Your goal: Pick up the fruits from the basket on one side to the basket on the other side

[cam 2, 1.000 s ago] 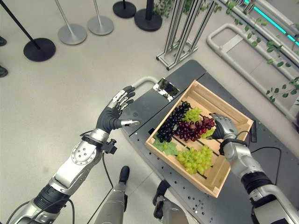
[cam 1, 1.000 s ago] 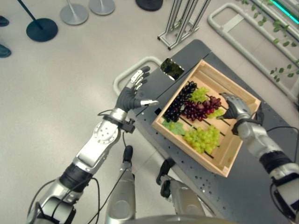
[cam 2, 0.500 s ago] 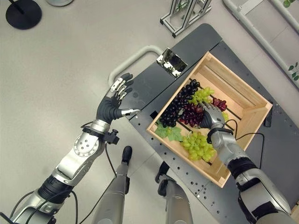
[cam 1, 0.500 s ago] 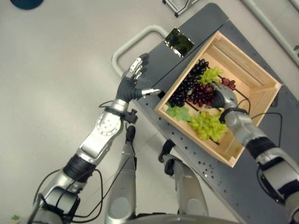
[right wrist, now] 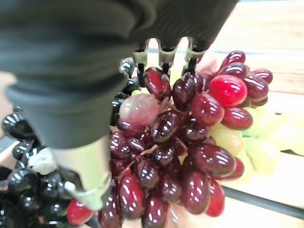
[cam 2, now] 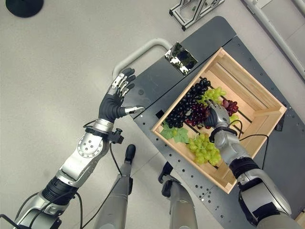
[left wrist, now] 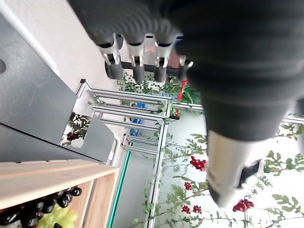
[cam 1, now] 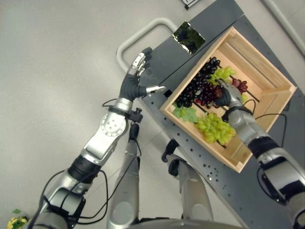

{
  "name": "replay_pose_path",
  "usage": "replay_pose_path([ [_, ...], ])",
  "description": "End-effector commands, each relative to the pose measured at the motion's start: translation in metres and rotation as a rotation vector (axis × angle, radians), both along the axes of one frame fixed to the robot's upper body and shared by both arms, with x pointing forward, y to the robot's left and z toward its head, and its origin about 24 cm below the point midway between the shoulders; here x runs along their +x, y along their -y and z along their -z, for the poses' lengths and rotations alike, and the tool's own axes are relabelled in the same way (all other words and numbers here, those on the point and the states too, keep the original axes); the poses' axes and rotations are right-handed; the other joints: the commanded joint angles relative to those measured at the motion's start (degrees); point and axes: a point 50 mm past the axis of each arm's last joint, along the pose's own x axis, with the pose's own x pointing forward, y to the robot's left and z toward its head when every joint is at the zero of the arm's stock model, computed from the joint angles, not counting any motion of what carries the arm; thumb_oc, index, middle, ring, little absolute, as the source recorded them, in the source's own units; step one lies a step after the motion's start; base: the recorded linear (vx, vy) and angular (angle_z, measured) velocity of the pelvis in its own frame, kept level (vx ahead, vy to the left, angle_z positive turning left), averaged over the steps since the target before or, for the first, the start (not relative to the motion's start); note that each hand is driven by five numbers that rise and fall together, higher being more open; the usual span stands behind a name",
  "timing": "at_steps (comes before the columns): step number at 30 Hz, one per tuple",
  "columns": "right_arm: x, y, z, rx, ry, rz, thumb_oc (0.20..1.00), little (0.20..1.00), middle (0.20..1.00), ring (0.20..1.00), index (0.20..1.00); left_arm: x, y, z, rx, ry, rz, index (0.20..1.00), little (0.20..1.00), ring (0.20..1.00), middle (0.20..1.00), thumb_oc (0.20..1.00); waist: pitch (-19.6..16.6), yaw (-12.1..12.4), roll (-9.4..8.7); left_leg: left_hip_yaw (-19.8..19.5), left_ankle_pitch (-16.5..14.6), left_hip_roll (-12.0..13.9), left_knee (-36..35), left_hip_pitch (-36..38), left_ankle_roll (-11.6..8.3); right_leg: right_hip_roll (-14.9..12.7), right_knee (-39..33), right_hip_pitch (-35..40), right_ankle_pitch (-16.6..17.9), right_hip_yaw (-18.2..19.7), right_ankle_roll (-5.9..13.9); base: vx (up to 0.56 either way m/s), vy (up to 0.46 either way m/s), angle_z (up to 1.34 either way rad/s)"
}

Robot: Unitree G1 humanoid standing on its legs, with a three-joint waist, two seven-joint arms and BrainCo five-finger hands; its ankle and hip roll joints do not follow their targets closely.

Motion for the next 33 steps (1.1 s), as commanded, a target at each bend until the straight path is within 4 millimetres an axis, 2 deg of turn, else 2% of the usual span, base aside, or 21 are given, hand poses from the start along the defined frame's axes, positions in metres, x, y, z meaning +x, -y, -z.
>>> replay_pose_path([
  [1, -0.007, 0.009, 0.014, -0.059, -0.033, 0.042, 1.000, 1.000, 1.000, 1.000, 1.000, -0.017, 0.012, -0.030, -0.089, 0.169, 0.074, 1.000, 1.000, 1.000, 1.000, 1.000, -0.31, -0.04, 0.73, 3.73, -9.06, 0.35, 6.66, 0.71, 0.51, -2.24, -8.48, -0.05, 8.00, 0.67, 4.39, 0.00, 0.000, 0.00],
  [3, -0.004, 0.010, 0.018, -0.105, -0.087, 0.053, 1.000, 1.000, 1.000, 1.000, 1.000, -0.016, 0.013, -0.030, -0.090, 0.165, 0.076, 1.000, 1.000, 1.000, 1.000, 1.000, -0.31, -0.07, 0.93, 3.93, -9.11, 0.40, 6.74, 0.44, 0.64, -2.19, -8.64, -0.38, 8.08, 1.03, 4.37, 0.00, 0.015, 0.00],
  [6, 0.000, 0.010, 0.015, -0.121, -0.095, 0.061, 1.000, 1.000, 1.000, 1.000, 1.000, -0.016, 0.014, -0.031, -0.091, 0.169, 0.077, 1.000, 1.000, 1.000, 1.000, 1.000, -0.31, -0.21, 1.10, 4.08, -9.10, 0.37, 6.89, -0.01, 0.65, -2.20, -8.64, -0.93, 8.18, 1.16, 4.36, 0.00, 0.010, 0.00],
  [12, 0.012, 0.029, 0.006, -0.220, -0.192, 0.150, 1.000, 1.000, 1.000, 1.000, 1.000, -0.018, 0.020, -0.035, -0.073, 0.194, 0.098, 1.000, 1.000, 1.000, 1.000, 1.000, -0.31, 0.22, 1.84, 3.76, -8.68, 0.02, 7.06, -1.98, 0.67, -2.27, -8.47, -2.70, 8.36, 0.93, 4.30, 0.00, 0.000, 0.00],
  [20, 0.014, 0.043, 0.002, -0.329, -0.260, 0.229, 1.000, 1.000, 1.000, 1.000, 1.000, -0.020, 0.026, -0.041, -0.052, 0.224, 0.120, 1.000, 1.000, 1.000, 1.000, 1.000, -0.31, 0.64, 2.89, 3.43, -8.45, -0.49, 7.24, -3.89, 0.85, -2.50, -7.93, -4.65, 8.48, 0.67, 4.39, 0.00, 0.006, 0.01],
  [24, 0.011, 0.050, 0.003, -0.308, -0.267, 0.272, 1.000, 1.000, 1.000, 1.000, 1.000, -0.020, 0.028, -0.042, -0.044, 0.230, 0.120, 1.000, 1.000, 1.000, 1.000, 1.000, -0.31, 0.64, 3.14, 3.20, -8.21, -0.63, 7.26, -4.65, 0.84, -2.63, -7.86, -5.18, 8.50, 0.30, 4.47, 0.00, 0.008, 0.05],
  [28, 0.011, 0.047, 0.006, -0.232, -0.229, 0.280, 1.000, 1.000, 1.000, 1.000, 1.000, -0.019, 0.027, -0.041, -0.036, 0.226, 0.105, 1.000, 1.000, 1.000, 1.000, 1.000, -0.31, 0.50, 2.98, 3.13, -8.20, -0.56, 7.19, -4.39, 0.85, -2.61, -7.85, -4.86, 8.33, 0.11, 4.44, 0.01, 0.003, 0.02],
  [29, 0.010, 0.042, 0.006, -0.150, -0.166, 0.271, 1.000, 1.000, 1.000, 1.000, 1.000, -0.018, 0.025, -0.041, -0.038, 0.225, 0.091, 1.000, 1.000, 1.000, 1.000, 1.000, -0.31, 0.06, 2.52, 3.17, -8.46, -0.50, 7.31, -3.71, 0.87, -2.62, -7.73, -4.23, 8.16, 0.12, 4.46, 0.00, 0.000, 0.00],
  [33, 0.002, 0.031, 0.015, -0.079, -0.084, 0.226, 1.000, 1.000, 1.000, 1.000, 1.000, -0.017, 0.018, -0.040, -0.041, 0.226, 0.052, 1.000, 1.000, 1.000, 1.000, 1.000, -0.31, -0.69, 1.37, 3.56, -9.18, -0.27, 6.93, -0.97, 0.98, -2.72, -7.47, -1.94, 7.64, 0.35, 4.47, 0.02, -0.015, 0.01],
])
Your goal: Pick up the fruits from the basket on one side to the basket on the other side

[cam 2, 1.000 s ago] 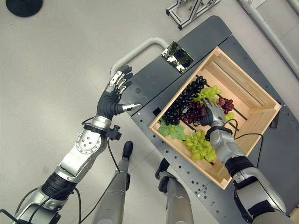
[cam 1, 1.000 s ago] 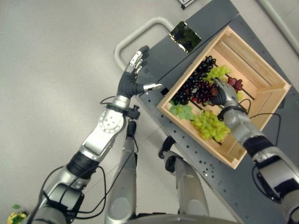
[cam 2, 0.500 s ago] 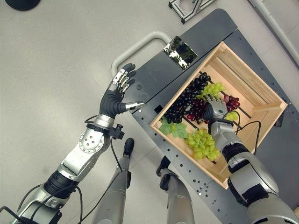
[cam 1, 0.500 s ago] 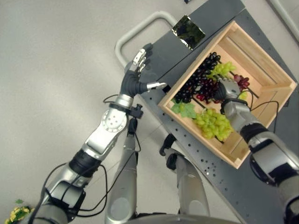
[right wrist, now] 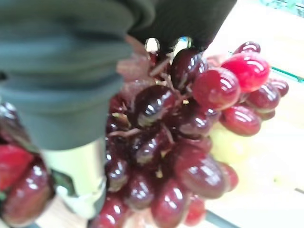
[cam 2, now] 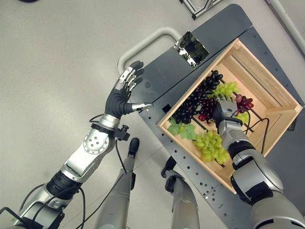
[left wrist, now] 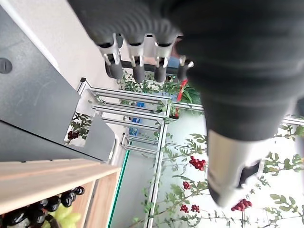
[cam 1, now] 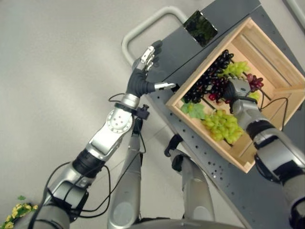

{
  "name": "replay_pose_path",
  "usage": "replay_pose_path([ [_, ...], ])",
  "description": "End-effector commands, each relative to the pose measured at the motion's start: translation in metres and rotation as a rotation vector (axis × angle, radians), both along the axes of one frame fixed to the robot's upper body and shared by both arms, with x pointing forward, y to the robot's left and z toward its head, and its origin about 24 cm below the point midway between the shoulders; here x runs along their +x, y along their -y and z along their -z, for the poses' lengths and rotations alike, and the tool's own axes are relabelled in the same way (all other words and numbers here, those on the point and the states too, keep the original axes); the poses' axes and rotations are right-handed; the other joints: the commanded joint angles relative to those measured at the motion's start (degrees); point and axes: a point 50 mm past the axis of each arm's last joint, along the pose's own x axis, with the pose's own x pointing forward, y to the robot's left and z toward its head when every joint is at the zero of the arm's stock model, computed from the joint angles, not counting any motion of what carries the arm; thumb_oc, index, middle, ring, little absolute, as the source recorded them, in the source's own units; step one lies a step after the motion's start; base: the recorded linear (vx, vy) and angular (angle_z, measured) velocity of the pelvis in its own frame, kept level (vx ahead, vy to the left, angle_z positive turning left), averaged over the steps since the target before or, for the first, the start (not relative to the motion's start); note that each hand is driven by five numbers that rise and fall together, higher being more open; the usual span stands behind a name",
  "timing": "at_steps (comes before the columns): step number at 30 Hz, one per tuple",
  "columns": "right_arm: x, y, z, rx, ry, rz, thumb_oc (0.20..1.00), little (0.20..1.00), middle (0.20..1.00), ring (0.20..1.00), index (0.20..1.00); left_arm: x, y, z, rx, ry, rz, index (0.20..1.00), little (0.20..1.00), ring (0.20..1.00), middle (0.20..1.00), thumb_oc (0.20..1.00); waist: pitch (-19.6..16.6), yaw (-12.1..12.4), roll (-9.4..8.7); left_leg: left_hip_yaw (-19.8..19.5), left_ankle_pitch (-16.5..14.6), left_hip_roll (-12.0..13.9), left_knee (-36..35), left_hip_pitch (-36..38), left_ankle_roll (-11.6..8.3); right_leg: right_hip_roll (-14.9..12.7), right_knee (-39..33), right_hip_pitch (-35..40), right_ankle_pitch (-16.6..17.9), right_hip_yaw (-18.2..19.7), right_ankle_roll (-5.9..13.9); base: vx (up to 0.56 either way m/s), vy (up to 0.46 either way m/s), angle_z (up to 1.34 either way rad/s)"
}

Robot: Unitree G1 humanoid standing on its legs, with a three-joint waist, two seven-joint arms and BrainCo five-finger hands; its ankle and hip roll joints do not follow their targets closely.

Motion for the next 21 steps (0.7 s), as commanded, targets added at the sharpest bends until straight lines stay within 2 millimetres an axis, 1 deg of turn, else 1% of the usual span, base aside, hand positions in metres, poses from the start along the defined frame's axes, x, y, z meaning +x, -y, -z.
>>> replay_pose_path([
  [1, -0.017, 0.009, 0.033, 0.058, -0.043, 0.042, 1.000, 1.000, 1.000, 1.000, 1.000, -0.016, 0.001, -0.026, -0.058, 0.168, 0.005, 1.000, 1.000, 1.000, 1.000, 1.000, -0.11, -2.14, 0.85, 4.45, -10.31, 1.07, 6.83, 3.89, 0.62, -0.85, -10.83, 3.72, 8.19, 0.56, 4.39, 0.04, -0.038, 0.03],
  [2, -0.023, 0.007, 0.038, 0.104, -0.009, 0.035, 1.000, 1.000, 1.000, 1.000, 1.000, -0.015, -0.002, -0.027, -0.065, 0.170, -0.005, 1.000, 1.000, 1.000, 1.000, 1.000, -0.11, -2.58, 0.28, 4.77, -10.40, 1.22, 6.38, 5.15, 0.59, -0.88, -11.05, 4.86, 8.27, 0.70, 4.51, 0.02, -0.017, 0.04],
  [5, -0.031, 0.008, 0.044, 0.125, 0.000, 0.027, 1.000, 1.000, 1.000, 1.000, 1.000, -0.015, -0.006, -0.026, -0.069, 0.164, -0.015, 1.000, 1.000, 1.000, 1.000, 1.000, -0.11, -2.59, -0.23, 5.04, -10.39, 1.41, 5.79, 6.48, 0.54, -0.78, -11.53, 6.04, 8.42, 0.87, 4.63, 0.01, -0.005, 0.01],
  [7, -0.040, 0.017, 0.049, 0.141, 0.001, 0.046, 1.000, 1.000, 1.000, 1.000, 1.000, -0.013, -0.008, -0.023, -0.074, 0.147, -0.020, 1.000, 1.000, 1.000, 1.000, 1.000, -0.11, -2.66, -0.88, 5.25, -10.46, 1.50, 5.37, 8.42, 0.53, -0.60, -12.18, 8.12, 8.50, 0.70, 4.71, 0.00, 0.000, 0.00],
  [10, -0.047, 0.023, 0.055, 0.156, -0.005, 0.059, 1.000, 1.000, 1.000, 1.000, 1.000, -0.012, -0.009, -0.019, -0.074, 0.126, -0.019, 1.000, 1.000, 1.000, 1.000, 1.000, -0.11, -2.55, -1.27, 5.31, -10.67, 1.65, 4.72, 10.91, 0.57, -0.40, -12.66, 10.45, 8.39, 0.55, 4.73, 0.00, 0.000, 0.00],
  [17, -0.053, 0.025, 0.067, 0.174, -0.049, 0.064, 1.000, 1.000, 1.000, 1.000, 1.000, -0.013, -0.013, -0.015, -0.062, 0.100, -0.003, 1.000, 1.000, 1.000, 1.000, 1.000, -0.11, -2.32, -2.01, 5.61, -10.78, 1.80, 3.38, 15.59, 0.51, -0.19, -13.67, 15.08, 8.32, 0.66, 4.80, 0.00, -0.004, -0.03],
  [21, -0.054, 0.026, 0.070, 0.176, -0.069, 0.065, 1.000, 1.000, 1.000, 1.000, 1.000, -0.015, -0.016, -0.013, -0.049, 0.092, 0.008, 1.000, 1.000, 1.000, 1.000, 1.000, -0.20, -1.98, -1.98, 5.53, -10.61, 1.74, 3.11, 17.09, 0.52, -0.24, -13.82, 16.55, 8.26, 0.55, 4.83, -0.01, -0.002, -0.02],
])
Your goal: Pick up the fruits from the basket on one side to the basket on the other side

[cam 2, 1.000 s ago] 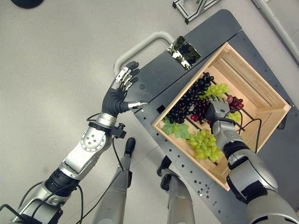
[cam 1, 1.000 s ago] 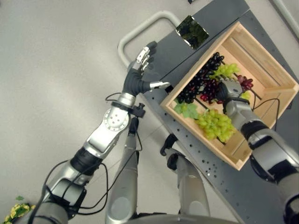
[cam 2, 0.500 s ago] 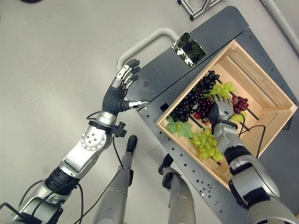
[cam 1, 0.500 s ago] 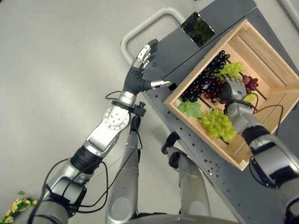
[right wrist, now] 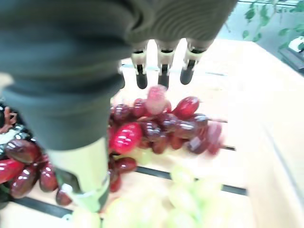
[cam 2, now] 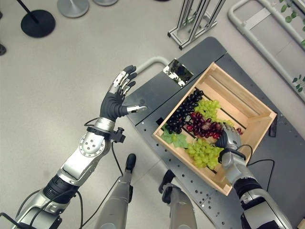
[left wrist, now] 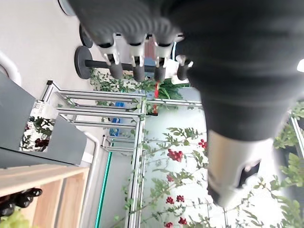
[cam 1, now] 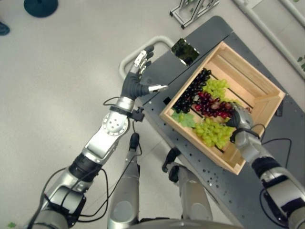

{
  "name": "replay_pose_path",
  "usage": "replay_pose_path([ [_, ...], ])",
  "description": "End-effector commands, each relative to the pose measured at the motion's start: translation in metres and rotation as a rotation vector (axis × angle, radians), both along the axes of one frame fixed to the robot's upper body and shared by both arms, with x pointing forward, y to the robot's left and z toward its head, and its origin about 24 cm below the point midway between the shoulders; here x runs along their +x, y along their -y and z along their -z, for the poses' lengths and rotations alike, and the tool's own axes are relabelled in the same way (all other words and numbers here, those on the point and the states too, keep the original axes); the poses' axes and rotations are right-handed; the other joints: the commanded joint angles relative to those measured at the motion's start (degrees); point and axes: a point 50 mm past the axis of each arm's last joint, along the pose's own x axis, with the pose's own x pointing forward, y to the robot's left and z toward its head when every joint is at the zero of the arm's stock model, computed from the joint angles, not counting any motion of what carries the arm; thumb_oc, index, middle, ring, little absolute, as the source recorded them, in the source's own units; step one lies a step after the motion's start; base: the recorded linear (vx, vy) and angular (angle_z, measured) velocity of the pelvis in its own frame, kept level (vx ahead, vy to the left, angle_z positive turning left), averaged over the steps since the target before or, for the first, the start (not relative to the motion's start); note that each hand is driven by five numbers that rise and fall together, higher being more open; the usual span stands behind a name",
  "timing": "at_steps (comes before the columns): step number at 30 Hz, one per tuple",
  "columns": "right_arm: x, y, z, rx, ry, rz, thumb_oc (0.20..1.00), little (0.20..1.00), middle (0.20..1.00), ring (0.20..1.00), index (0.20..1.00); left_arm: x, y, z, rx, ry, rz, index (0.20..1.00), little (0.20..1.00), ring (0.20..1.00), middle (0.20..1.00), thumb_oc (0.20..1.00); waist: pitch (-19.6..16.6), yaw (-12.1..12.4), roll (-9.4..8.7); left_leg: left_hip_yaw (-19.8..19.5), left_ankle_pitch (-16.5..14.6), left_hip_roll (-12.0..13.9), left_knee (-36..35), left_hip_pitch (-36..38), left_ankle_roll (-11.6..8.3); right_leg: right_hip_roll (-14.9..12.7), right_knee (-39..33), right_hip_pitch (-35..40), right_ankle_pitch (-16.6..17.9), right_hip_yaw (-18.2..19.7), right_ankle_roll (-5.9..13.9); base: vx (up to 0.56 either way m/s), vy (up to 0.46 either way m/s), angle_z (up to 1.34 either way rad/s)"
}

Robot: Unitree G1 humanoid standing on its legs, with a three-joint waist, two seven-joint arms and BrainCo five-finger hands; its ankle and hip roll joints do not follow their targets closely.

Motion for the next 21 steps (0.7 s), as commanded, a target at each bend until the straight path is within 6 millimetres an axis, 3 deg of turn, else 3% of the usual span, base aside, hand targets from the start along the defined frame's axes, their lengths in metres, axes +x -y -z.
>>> replay_pose_path([
  [1, 0.009, 0.009, -0.021, -0.003, 0.062, 0.016, 1.000, 1.000, 1.000, 1.000, 1.000, -0.014, -0.002, -0.026, -0.065, 0.127, 0.060, 1.000, 1.000, 1.000, 1.000, 1.000, -0.27, 0.03, -1.64, 4.61, -10.49, 0.73, 6.35, 2.21, 0.52, -1.90, -10.05, 1.80, 8.25, 0.44, 4.43, 0.00, 0.000, 0.00],
  [13, 0.023, 0.026, -0.039, -0.126, -0.001, 0.077, 1.000, 1.000, 1.000, 1.000, 1.000, -0.018, 0.001, -0.024, -0.084, 0.120, 0.084, 1.000, 1.000, 1.000, 1.000, 1.000, -0.12, 0.97, -0.18, 3.58, -9.63, 0.48, 7.54, -3.10, 0.66, -1.71, -9.33, -3.45, 8.51, 0.40, 3.91, -0.02, -0.001, 0.00],
  [21, 0.039, 0.011, -0.062, -0.179, 0.072, 0.030, 1.000, 1.000, 1.000, 1.000, 1.000, -0.017, 0.002, -0.020, -0.091, 0.100, 0.082, 1.000, 1.000, 1.000, 1.000, 1.000, -0.12, 1.18, 0.60, 3.22, -9.11, 0.55, 7.77, -5.17, 0.58, -1.81, -9.18, -5.38, 8.77, 0.19, 3.92, 0.00, 0.000, 0.00],
])
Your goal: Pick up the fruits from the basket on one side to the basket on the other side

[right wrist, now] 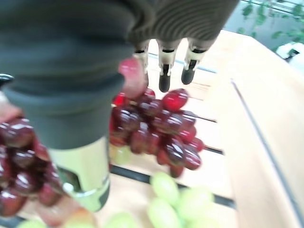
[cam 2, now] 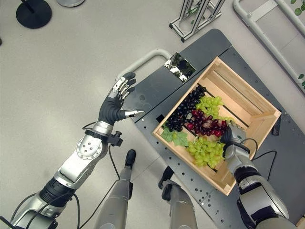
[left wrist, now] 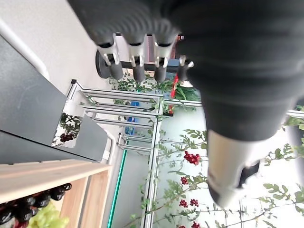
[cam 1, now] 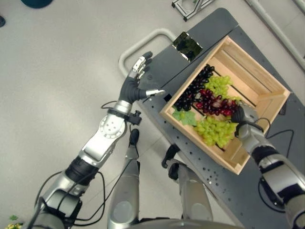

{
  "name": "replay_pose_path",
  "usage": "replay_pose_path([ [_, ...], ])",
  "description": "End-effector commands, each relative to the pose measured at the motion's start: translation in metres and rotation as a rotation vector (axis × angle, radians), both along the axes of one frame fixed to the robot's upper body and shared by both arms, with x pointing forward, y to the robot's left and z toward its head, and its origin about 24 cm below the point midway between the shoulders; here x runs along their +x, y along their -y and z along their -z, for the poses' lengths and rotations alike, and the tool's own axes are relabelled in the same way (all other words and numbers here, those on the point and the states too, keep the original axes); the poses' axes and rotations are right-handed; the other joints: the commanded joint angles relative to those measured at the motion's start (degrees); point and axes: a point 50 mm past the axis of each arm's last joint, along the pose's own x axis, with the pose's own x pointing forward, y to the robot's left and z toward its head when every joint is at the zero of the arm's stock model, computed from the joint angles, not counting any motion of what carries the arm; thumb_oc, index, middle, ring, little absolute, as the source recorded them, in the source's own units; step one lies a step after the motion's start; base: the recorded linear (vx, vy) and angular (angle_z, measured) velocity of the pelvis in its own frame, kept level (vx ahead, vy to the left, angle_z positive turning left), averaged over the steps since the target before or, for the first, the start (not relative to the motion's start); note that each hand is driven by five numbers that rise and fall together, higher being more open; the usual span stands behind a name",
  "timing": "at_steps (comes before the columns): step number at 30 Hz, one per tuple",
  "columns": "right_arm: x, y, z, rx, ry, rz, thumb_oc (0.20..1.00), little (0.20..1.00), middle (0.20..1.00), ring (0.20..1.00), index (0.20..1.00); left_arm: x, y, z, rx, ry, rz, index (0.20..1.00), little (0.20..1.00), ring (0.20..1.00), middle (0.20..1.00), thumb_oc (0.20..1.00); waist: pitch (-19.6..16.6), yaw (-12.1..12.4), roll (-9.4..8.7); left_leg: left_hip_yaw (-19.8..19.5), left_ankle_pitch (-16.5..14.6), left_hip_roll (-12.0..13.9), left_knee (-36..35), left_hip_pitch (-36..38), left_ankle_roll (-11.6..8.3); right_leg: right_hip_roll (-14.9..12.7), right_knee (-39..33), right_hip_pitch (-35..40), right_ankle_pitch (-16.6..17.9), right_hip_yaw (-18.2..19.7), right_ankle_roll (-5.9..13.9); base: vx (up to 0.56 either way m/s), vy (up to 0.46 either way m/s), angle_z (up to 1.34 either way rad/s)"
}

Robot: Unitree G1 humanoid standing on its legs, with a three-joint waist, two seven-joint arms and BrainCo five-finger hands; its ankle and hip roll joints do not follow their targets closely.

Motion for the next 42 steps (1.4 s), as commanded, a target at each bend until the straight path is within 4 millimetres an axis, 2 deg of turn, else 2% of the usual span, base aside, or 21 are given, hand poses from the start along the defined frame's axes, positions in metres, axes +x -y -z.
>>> replay_pose_path([
  [1, 0.012, -0.001, -0.035, -0.129, 0.086, -0.042, 1.000, 1.000, 1.000, 1.000, 1.000, -0.017, 0.009, -0.027, -0.091, 0.140, 0.084, 1.000, 1.000, 1.000, 1.000, 1.000, -0.18, 0.79, 0.49, 3.66, -9.29, 0.40, 7.03, 0.30, 0.76, -2.06, -9.43, -0.27, 8.65, 0.42, 4.11, 0.00, 0.000, 0.00],
  [5, 0.019, -0.009, -0.044, -0.163, 0.096, -0.077, 1.000, 1.000, 1.000, 1.000, 1.000, -0.018, 0.011, -0.028, -0.086, 0.145, 0.092, 1.000, 1.000, 1.000, 1.000, 1.000, -0.18, 0.90, 0.56, 3.45, -9.45, 0.38, 7.45, -0.59, 0.76, -2.14, -9.22, -0.70, 8.55, 0.23, 4.09, 0.01, -0.004, 0.04],
  [17, 0.028, -0.020, -0.053, -0.242, 0.067, -0.132, 1.000, 1.000, 1.000, 1.000, 1.000, -0.018, 0.015, -0.029, -0.083, 0.153, 0.097, 1.000, 1.000, 1.000, 1.000, 1.000, -0.18, 0.98, 1.22, 3.21, -9.56, -0.03, 9.32, -4.80, 0.94, -2.44, -8.03, -4.43, 8.73, 0.26, 4.01, 0.00, 0.004, 0.02],
  [21, 0.029, -0.020, -0.045, -0.251, 0.004, -0.123, 1.000, 1.000, 1.000, 1.000, 1.000, -0.018, 0.015, -0.031, -0.080, 0.164, 0.093, 1.000, 1.000, 1.000, 1.000, 1.000, -0.18, 1.00, 1.86, 3.23, -9.53, -0.28, 9.93, -6.57, 1.05, -2.63, -7.25, -6.20, 8.58, 0.27, 3.90, 0.00, 0.008, 0.00],
  [23, 0.028, -0.020, -0.035, -0.240, -0.055, -0.112, 1.000, 1.000, 1.000, 1.000, 1.000, -0.018, 0.016, -0.032, -0.073, 0.174, 0.088, 1.000, 1.000, 1.000, 1.000, 1.000, -0.18, 0.94, 2.23, 3.26, -9.57, -0.39, 10.29, -7.31, 1.10, -2.75, -6.77, -7.16, 8.57, 0.44, 3.85, 0.00, 0.000, 0.00],
  [33, 0.016, -0.018, 0.004, -0.111, -0.195, -0.043, 1.000, 1.000, 1.000, 1.000, 1.000, -0.018, 0.021, -0.041, -0.058, 0.213, 0.096, 1.000, 1.000, 1.000, 1.000, 1.000, -0.18, 0.20, 2.12, 3.65, -9.98, -0.40, 9.89, -6.25, 1.13, -2.80, -6.80, -6.46, 8.49, 0.75, 3.91, 0.00, 0.000, 0.00],
  [42, 0.011, -0.011, 0.011, -0.088, -0.255, 0.009, 1.000, 1.000, 1.000, 1.000, 1.000, -0.018, 0.028, -0.046, -0.042, 0.228, 0.116, 1.000, 1.000, 1.000, 1.000, 1.000, -0.18, -0.06, 2.02, 3.93, -9.98, -0.38, 9.39, -5.56, 1.18, -2.64, -7.51, -5.87, 8.77, 1.06, 4.02, 0.00, 0.000, 0.00],
])
